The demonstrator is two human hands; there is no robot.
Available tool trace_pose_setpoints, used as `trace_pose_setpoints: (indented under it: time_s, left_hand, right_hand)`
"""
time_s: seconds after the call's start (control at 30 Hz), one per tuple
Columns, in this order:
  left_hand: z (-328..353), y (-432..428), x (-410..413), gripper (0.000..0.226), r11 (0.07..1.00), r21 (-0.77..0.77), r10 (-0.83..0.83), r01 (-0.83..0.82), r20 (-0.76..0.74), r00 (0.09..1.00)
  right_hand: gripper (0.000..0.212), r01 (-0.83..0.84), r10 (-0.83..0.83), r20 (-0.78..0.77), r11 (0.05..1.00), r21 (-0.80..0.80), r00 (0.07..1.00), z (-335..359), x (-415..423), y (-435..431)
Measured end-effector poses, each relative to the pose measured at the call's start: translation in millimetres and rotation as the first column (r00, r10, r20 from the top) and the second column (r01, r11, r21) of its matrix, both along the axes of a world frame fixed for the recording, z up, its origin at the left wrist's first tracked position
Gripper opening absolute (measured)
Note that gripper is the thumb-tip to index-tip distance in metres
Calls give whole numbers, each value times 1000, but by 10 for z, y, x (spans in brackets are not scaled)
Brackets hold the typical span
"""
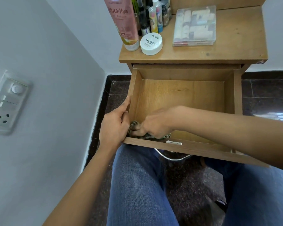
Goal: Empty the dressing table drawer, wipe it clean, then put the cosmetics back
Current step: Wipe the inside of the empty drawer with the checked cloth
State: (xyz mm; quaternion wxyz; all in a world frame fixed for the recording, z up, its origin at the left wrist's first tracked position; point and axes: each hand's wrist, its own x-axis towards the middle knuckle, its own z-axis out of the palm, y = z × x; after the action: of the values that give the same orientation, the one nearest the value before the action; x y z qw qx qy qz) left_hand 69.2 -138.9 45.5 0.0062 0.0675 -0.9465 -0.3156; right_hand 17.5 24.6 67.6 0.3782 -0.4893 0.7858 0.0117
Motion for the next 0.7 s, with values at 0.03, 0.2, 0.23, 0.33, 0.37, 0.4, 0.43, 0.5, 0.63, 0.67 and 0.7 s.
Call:
trace_pose_setpoints:
  time_s: [0.03, 0.2, 0.23, 0.33, 0.37, 0.4, 0.43, 0.5, 0.63, 0.67, 0.7]
  left_hand:
    - [-5, -12, 3, 54, 1000, 8, -4, 4, -4, 1000]
    - [17, -38, 14, 55, 999, -1, -47, 47, 8, 999]
    - [10, -47, 8, 55, 999, -1, -45, 45, 9, 999]
    - [-4, -55, 6, 55, 1000, 8, -29, 29, 6, 1000]
    - [-1, -45, 12, 55, 1000, 9, -24, 24, 6, 1000]
    - [5, -35, 17, 56, 1000, 8, -21, 20, 5, 1000]
    - [16, -24, 19, 57, 1000, 4, -18, 18, 3, 1000]
    - [25, -18, 12, 57, 1000, -15, -19, 19, 1, 1000]
    - [35, -33, 5, 55, 999, -32, -27, 27, 0, 1000]
    - [44, -29, 10, 55, 999, -39, -29, 29, 1, 1000]
    - [50, -23, 13, 54, 999, -35, -31, 31, 0, 1000]
  right_hand:
    - [68, 4, -4, 24, 1000, 2, 1000, -5, 16, 24]
    - [71, 21, -17, 228, 1000, -17, 973, 72, 10, 240]
    - [68, 21, -21, 246, 1000, 5, 969, 85, 1, 317]
    - [62, 61, -69, 342, 998, 34, 937, 40, -26, 585]
    - [59, 93, -100, 397, 995, 36, 912, 14, -17, 661]
    - [57, 131, -131, 448, 991, 33, 884, -17, -3, 723]
    - [56, 174, -164, 494, 984, 26, 854, -40, 19, 774]
    - [54, 265, -220, 537, 964, -7, 814, -98, 75, 848]
    - [53, 453, -330, 554, 886, -98, 765, -194, 177, 957]
    - [54, 491, -353, 569, 865, -104, 743, -202, 193, 990]
    - [54, 518, -371, 580, 849, -104, 725, -188, 204, 1023]
